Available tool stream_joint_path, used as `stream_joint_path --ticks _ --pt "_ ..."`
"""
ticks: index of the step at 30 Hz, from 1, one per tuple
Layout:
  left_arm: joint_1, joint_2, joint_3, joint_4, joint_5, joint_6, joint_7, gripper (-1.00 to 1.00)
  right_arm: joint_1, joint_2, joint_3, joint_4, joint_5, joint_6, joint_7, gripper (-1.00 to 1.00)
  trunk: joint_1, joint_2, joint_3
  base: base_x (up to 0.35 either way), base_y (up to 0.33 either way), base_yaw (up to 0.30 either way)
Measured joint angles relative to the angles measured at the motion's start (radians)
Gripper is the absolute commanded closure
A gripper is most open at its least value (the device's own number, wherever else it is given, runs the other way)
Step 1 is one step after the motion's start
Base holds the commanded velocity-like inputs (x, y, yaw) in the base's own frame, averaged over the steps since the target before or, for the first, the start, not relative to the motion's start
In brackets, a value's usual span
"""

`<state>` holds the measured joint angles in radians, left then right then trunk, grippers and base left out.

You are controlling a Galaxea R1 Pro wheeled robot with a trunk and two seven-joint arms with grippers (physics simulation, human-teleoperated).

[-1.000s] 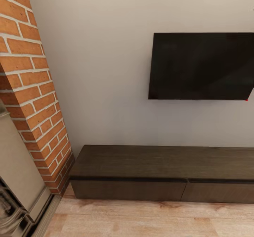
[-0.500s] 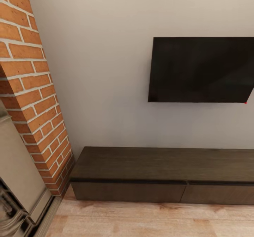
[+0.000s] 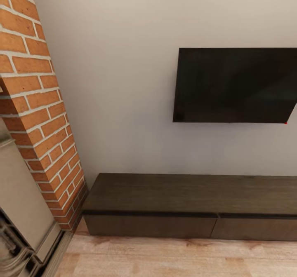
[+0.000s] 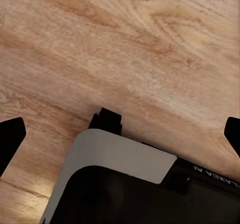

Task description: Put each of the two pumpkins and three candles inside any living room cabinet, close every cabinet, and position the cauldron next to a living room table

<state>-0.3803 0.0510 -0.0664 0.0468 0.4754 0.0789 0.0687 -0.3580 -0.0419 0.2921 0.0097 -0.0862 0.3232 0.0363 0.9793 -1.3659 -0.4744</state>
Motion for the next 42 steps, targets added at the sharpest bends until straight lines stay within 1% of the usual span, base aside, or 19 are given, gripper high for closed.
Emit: stream_joint_path --ticks 28,42 --pt "0.000 -0.001 0.000 -0.001 -0.001 -0.001 -0.001 -1.00 0.000 0.000 0.000 0.000 0.000 0.000 0.000 -1.00 -0.107 0.196 0.088 0.000 0.000 0.000" --pt "-0.001 0.001 0.000 -0.005 -0.002 -0.003 -0.001 -1.00 0.000 0.000 0.000 0.000 0.000 0.000 0.000 -1.00 -0.108 0.196 0.088 0.000 0.000 0.000"
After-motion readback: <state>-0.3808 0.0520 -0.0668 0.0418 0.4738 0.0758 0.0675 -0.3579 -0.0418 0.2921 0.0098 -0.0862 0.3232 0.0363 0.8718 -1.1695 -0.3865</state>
